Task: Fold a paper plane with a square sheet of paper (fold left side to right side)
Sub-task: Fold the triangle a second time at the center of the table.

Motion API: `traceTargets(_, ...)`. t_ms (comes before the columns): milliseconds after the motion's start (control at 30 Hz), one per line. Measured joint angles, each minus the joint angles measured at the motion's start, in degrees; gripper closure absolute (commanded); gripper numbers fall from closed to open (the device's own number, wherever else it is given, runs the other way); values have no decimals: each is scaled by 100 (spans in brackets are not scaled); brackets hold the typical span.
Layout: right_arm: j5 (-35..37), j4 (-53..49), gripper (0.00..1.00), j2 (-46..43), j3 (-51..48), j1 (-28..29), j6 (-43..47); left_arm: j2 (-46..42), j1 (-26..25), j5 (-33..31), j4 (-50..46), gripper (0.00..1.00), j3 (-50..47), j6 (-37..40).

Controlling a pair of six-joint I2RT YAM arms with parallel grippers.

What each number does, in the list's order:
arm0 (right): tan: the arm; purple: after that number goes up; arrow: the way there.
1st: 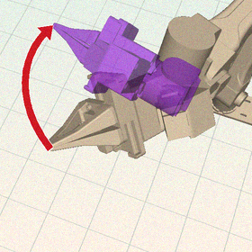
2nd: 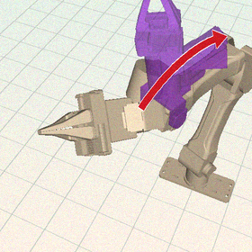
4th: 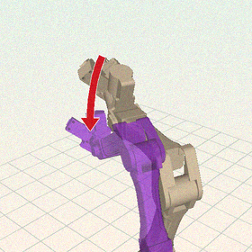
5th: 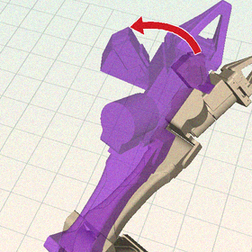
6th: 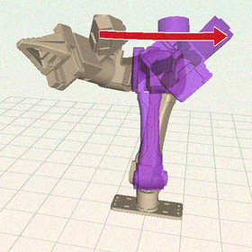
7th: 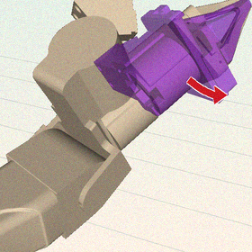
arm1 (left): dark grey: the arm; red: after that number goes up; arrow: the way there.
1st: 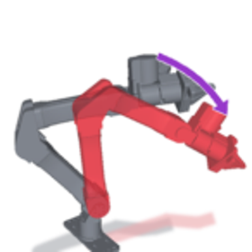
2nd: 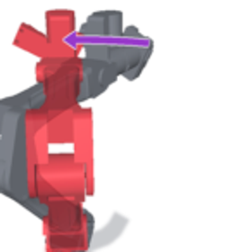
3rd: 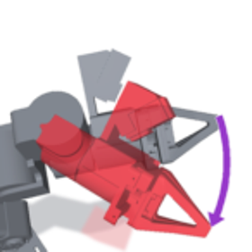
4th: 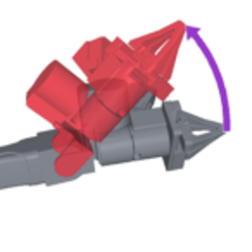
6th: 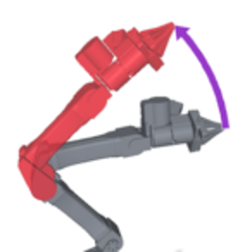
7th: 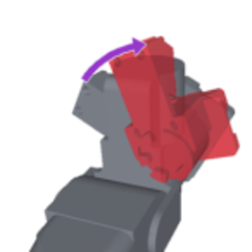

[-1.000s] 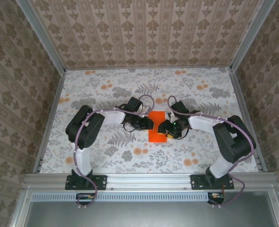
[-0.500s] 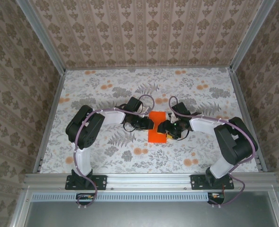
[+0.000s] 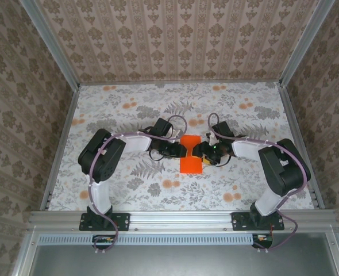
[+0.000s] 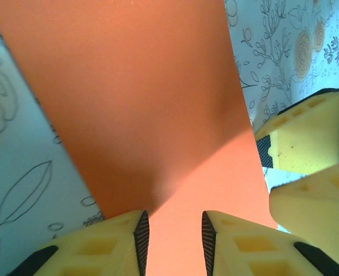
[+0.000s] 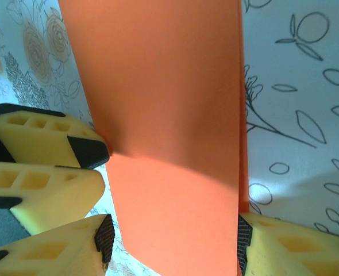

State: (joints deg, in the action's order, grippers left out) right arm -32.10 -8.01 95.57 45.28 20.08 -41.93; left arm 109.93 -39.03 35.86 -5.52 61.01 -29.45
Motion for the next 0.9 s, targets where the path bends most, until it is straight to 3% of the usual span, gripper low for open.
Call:
traceTargets(167,-197,186,45,219,157,-127,-72,-522,129,-179,2,49,-269,216)
traceTargets(467,-391,175,50,437,713,-184,-42,-2065,70,-562,127,37,-953,885)
traceTargets(733,-586,-114,52,828,1169,-192,0,-2647,-380,-981,83,35,-1220,1384)
traceTargets(900,-592,-466,63,984,1519,-195,144,-2684,-688,-1309,-50,33,-1250,1718)
